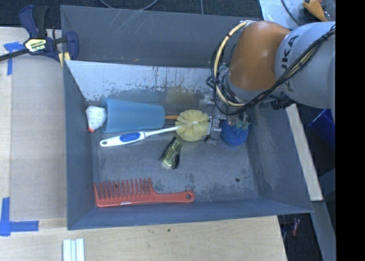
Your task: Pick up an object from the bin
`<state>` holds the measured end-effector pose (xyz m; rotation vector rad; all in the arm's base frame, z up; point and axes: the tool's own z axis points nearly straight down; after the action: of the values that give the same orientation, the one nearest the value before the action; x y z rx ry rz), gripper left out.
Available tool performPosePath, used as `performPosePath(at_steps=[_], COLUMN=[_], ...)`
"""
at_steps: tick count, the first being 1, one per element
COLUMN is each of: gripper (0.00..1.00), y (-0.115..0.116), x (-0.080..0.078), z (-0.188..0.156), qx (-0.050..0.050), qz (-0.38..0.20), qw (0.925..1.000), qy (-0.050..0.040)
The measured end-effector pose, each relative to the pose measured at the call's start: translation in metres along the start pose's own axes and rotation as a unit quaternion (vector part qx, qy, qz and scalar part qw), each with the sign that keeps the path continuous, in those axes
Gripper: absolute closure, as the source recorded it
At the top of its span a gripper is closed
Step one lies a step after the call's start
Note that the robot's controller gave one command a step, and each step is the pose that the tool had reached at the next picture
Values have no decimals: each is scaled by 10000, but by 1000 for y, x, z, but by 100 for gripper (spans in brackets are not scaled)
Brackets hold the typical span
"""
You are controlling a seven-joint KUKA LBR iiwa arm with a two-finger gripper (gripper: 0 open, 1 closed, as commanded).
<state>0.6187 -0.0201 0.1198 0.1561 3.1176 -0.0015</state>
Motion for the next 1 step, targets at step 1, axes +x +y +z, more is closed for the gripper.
performPosePath(at_steps=[1], gripper=[0], y=[1], x=[28], z=[-7], qx=[4], qz=[-280], qw=[9996], qy=[28])
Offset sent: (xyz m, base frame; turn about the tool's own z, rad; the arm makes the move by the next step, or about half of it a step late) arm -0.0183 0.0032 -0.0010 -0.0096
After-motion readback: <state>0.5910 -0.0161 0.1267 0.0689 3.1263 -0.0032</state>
